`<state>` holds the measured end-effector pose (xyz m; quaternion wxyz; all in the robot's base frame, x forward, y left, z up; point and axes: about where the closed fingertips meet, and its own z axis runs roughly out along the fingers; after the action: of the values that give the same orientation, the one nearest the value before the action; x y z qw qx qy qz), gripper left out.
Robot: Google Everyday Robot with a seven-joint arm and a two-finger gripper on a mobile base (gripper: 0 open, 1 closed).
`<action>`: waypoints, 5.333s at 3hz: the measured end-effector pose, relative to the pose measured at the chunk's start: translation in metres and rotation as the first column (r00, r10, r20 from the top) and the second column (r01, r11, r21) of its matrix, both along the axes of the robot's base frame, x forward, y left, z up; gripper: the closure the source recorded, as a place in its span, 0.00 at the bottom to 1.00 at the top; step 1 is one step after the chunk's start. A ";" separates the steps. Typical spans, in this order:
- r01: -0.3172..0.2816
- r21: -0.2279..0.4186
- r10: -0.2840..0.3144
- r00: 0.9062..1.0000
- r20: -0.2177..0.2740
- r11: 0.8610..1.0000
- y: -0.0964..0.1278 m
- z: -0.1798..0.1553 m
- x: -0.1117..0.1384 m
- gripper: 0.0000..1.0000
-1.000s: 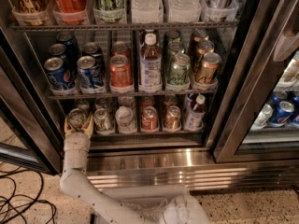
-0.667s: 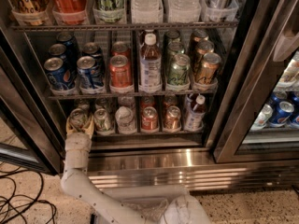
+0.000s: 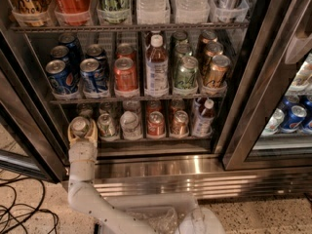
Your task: Pick 7up can from bottom shelf of fridge
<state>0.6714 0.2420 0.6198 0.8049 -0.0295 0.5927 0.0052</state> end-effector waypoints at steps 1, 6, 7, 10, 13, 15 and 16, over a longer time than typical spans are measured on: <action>-0.086 -0.016 0.087 0.993 0.081 0.996 0.002 0.051 -0.039 1.00; -0.144 -0.459 0.055 0.978 -0.201 0.877 -0.115 0.033 -0.197 1.00; -0.167 -0.663 0.000 0.970 -0.245 0.730 -0.142 -0.013 -0.207 1.00; -0.200 -0.649 0.006 0.957 -0.289 0.734 -0.191 -0.071 -0.182 1.00; -0.399 -0.339 0.268 0.889 -0.372 0.852 -0.233 -0.108 -0.154 1.00; -0.451 -0.315 0.346 0.876 -0.337 0.835 -0.216 -0.097 -0.161 1.00; -0.467 -0.256 0.394 0.873 -0.287 0.847 -0.213 -0.093 -0.161 1.00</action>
Offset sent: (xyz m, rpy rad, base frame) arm -0.1198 0.0132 0.1415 -0.0287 -0.1729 0.2732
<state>0.5103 0.0289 0.5264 0.6955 -0.2906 0.6503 0.0946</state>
